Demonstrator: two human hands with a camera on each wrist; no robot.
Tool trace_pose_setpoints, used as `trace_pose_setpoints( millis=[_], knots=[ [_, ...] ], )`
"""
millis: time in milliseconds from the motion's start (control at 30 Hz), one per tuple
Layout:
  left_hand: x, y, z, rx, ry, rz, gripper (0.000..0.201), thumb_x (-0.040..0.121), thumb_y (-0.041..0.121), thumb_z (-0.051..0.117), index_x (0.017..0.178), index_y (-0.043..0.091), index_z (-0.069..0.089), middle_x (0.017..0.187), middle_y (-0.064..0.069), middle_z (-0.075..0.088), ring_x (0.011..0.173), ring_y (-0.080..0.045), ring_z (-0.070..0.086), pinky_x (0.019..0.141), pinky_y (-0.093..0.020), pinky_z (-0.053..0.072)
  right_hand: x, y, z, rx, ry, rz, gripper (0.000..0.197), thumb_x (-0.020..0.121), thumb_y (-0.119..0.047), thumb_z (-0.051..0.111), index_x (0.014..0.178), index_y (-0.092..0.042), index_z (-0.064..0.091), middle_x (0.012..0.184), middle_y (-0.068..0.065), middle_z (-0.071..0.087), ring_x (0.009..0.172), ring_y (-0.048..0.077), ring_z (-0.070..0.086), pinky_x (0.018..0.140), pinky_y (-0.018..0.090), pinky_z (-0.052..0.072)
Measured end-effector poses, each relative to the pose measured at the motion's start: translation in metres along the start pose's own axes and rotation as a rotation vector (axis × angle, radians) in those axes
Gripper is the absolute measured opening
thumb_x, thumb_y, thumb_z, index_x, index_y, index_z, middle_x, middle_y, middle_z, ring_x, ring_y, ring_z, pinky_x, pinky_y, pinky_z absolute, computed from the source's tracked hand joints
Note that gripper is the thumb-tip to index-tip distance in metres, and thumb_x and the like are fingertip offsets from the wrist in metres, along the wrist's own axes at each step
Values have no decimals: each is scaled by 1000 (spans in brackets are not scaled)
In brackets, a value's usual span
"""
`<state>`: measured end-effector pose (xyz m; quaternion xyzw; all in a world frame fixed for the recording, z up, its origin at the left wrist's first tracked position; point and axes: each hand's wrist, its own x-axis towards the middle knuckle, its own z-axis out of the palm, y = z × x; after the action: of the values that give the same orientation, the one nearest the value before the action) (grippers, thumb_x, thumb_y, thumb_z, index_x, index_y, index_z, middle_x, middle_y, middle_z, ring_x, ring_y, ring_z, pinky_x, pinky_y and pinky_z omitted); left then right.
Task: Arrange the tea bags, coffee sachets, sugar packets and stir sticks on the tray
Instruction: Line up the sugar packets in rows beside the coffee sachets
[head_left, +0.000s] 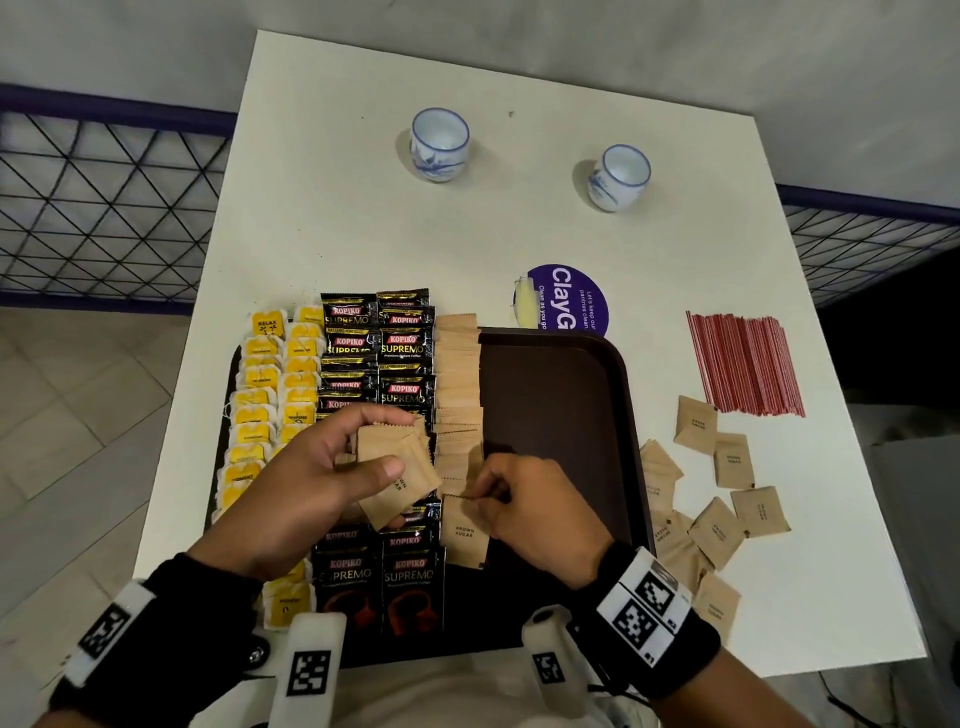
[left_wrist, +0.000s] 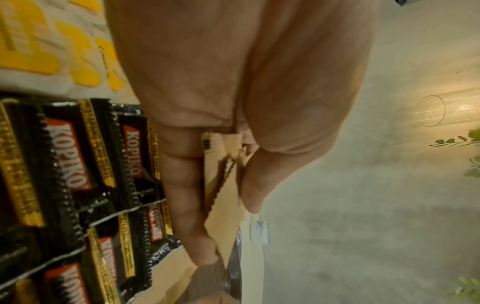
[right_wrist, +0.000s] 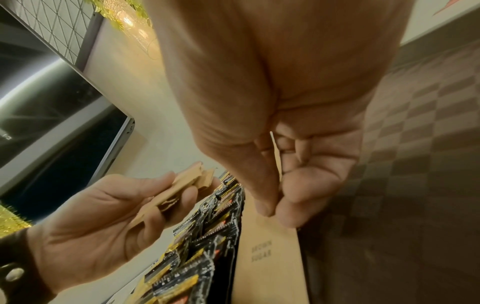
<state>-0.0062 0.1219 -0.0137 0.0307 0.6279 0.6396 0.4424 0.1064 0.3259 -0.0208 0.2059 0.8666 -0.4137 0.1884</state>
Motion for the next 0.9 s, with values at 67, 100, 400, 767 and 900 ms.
trace_pose_setpoints(
  millis=[67, 100, 400, 767, 900],
  knots=[
    [0, 0, 0, -3, 2, 0, 39, 91, -3, 64, 114, 27, 71, 106, -6, 75, 91, -36, 74, 69, -47, 62, 0, 0, 1, 23, 20, 7, 6, 85, -23, 75, 83, -20, 70, 74, -8, 70, 66, 5, 64, 61, 20, 51],
    [0, 0, 0, -6, 4, -2, 39, 91, -4, 64, 114, 27, 71, 105, -6, 75, 90, -35, 75, 69, -47, 63, 1, 0, 1, 35, 25, 13, 7, 84, -22, 75, 82, -21, 69, 73, -8, 70, 64, 4, 64, 61, 21, 52],
    [-1, 0, 2, -14, 11, -7, 38, 91, -5, 63, 116, 23, 69, 102, -2, 76, 87, -32, 75, 67, -46, 63, 0, -1, 1, 173, 47, 74, 5, 79, -21, 69, 81, -22, 65, 72, 3, 70, 63, 20, 70, 65, 47, 60],
    [-3, -1, 3, -22, 17, -12, 38, 91, -5, 62, 114, 25, 71, 101, -4, 76, 86, -34, 75, 66, -45, 63, 0, 5, -8, 221, 52, 268, 13, 93, -20, 65, 81, -19, 71, 63, 8, 72, 62, 31, 71, 60, 44, 60],
    [-3, -2, 2, -23, 11, -9, 38, 91, -4, 63, 112, 26, 71, 103, -5, 75, 85, -36, 75, 67, -45, 63, 2, 2, -7, 220, 21, 280, 14, 92, -26, 68, 80, -19, 72, 58, 8, 70, 46, 19, 63, 49, 32, 55]
  ],
)
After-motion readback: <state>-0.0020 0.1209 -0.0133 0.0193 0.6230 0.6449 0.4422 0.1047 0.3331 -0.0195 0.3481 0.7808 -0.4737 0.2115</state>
